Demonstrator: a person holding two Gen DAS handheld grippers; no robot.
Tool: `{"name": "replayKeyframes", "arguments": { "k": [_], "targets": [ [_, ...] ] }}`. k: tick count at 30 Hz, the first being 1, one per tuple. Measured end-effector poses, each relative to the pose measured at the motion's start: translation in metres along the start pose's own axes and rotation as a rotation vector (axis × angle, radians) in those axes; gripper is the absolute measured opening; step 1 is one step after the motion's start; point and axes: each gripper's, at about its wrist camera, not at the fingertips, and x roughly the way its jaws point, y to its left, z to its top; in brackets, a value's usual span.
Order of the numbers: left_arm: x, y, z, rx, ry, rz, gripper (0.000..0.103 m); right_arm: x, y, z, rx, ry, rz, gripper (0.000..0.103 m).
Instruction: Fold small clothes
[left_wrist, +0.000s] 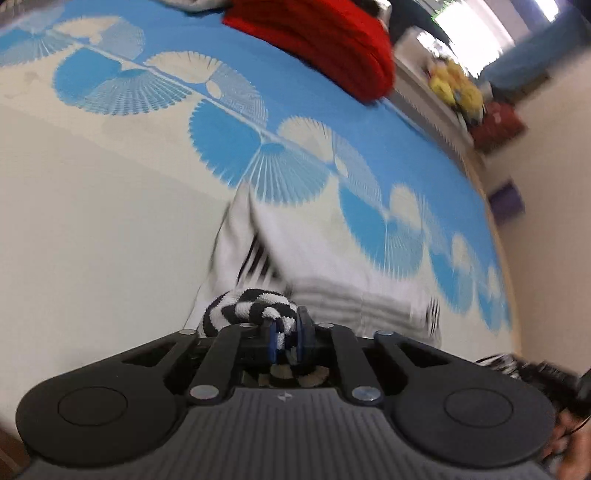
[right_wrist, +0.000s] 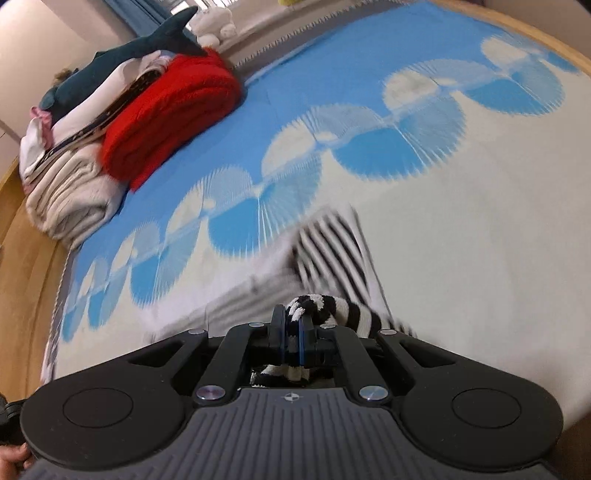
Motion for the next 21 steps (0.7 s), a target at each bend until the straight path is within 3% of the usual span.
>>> {"name": "replayKeyframes", "arguments": {
  "k": [2,3,5,6,7,8,9,11,13,16,21],
  "targets": [
    [0.018,0.010,0.025,-0.068,-0.043,-0.007,0.040,0.024,0.000,0.020,0.023,-0.087,-0.018,0.021],
    [0.019,0.016,0.031,-0.102,-0.094,-0.007,0.047,0.031,-0.001,0.024,0.011,-0.128,-0.051,0.039],
    [0.018,0.023,0.026,-0.076,-0.201,-0.034,0.067,0.040,-0.004,0.019,-0.016,-0.179,-0.102,0.055],
    [0.021,0.028,0.015,-0.035,-0.220,-0.054,0.068,0.044,-0.010,0.011,-0.031,-0.181,-0.075,0.054],
    [0.030,0.030,0.011,-0.022,-0.146,-0.012,0.065,0.049,-0.016,0.000,-0.056,-0.169,-0.041,0.053],
    [0.035,0.028,0.010,-0.020,-0.083,0.030,0.063,0.057,-0.021,-0.014,-0.097,-0.118,-0.039,0.053],
    [0.034,0.025,0.008,0.016,-0.099,0.007,0.063,0.068,-0.020,-0.018,-0.119,-0.022,-0.102,0.051],
    [0.033,0.012,0.006,0.144,-0.137,-0.013,0.065,0.066,-0.016,-0.024,-0.164,-0.064,-0.059,0.050],
    [0.043,0.006,0.006,0.218,-0.101,-0.006,0.066,0.070,-0.010,-0.030,-0.238,-0.075,-0.042,0.051],
    [0.059,0.020,0.008,0.083,-0.007,-0.047,0.066,0.084,-0.009,-0.036,-0.248,-0.017,-0.050,0.051],
    [0.075,0.022,0.007,0.006,0.025,-0.110,0.065,0.102,0.011,-0.039,-0.316,0.034,0.006,0.053]
  ]
}}
